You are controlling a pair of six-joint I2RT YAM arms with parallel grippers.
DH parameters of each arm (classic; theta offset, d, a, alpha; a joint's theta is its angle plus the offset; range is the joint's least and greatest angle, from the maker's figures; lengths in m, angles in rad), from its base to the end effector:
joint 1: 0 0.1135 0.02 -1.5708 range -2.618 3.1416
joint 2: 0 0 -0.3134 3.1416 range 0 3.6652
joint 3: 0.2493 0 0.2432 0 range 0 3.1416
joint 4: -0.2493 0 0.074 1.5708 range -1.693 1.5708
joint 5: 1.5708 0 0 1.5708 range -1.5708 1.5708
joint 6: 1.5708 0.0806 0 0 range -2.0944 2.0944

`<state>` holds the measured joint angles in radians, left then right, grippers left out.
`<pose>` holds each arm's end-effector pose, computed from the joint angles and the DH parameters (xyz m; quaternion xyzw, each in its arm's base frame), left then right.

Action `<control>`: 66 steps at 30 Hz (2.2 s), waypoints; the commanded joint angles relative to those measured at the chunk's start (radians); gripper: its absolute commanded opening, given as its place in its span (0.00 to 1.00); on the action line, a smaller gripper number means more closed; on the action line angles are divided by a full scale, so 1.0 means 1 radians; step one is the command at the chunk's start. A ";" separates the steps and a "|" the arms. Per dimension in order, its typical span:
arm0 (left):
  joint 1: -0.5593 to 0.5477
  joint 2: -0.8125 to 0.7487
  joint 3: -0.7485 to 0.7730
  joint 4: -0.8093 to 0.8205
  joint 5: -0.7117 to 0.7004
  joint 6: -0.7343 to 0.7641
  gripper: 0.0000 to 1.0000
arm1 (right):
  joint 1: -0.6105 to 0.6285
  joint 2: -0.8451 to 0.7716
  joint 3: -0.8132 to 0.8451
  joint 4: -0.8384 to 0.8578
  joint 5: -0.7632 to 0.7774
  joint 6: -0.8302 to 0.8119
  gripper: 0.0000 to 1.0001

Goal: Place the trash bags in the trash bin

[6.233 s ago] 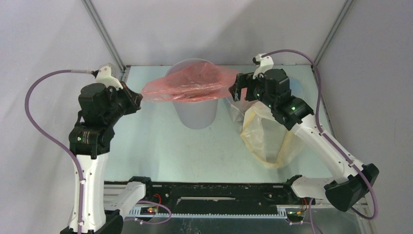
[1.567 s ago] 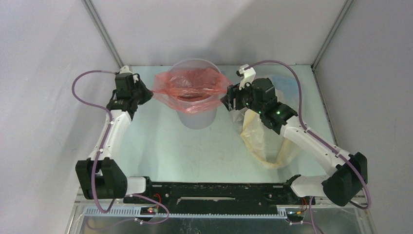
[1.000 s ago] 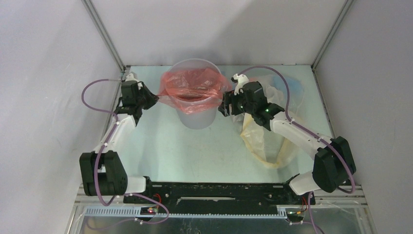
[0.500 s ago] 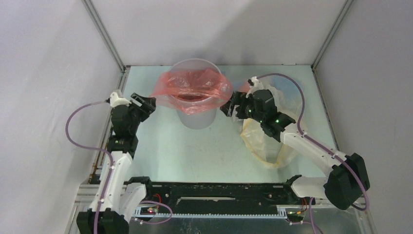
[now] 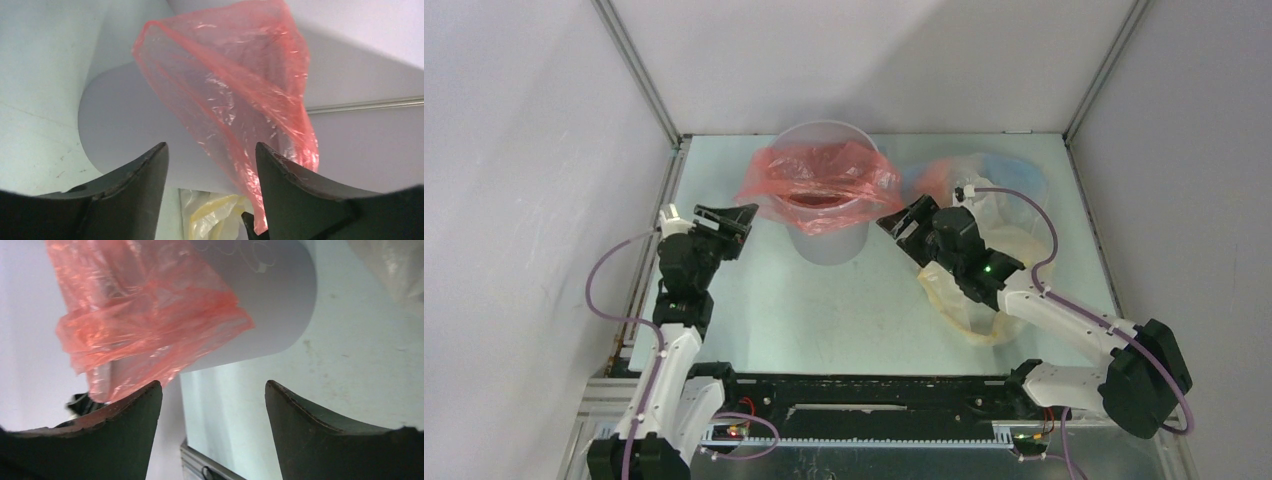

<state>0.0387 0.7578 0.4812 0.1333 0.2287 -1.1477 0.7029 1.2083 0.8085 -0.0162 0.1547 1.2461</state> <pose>0.1870 -0.0110 0.3005 -0.3579 0.6644 -0.4158 0.5075 0.2292 0.1779 0.3080 0.2647 0.7934 0.4139 0.3592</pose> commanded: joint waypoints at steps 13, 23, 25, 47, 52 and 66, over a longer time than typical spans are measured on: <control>0.007 0.140 -0.046 0.286 0.115 -0.186 0.54 | -0.011 0.089 0.023 0.221 0.034 0.181 0.72; 0.007 0.230 -0.044 0.343 0.134 -0.161 0.32 | -0.037 0.160 0.039 0.229 0.000 0.189 0.50; 0.007 0.242 -0.052 0.348 0.124 -0.145 0.25 | -0.044 0.173 0.039 0.234 -0.013 0.174 0.36; 0.007 0.353 0.000 0.237 0.077 0.181 0.10 | -0.110 0.230 0.040 0.197 0.075 -0.078 0.16; 0.007 0.190 0.012 0.088 -0.033 0.289 0.43 | -0.108 0.128 0.040 0.159 0.140 -0.309 0.34; -0.298 -0.052 0.217 -0.220 -0.401 0.844 0.64 | -0.108 0.007 0.270 0.048 -0.394 -1.119 0.63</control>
<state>-0.1749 0.6979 0.6270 -0.0490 -0.0471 -0.5640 0.5915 1.2102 0.8902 0.1139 -0.0620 0.3779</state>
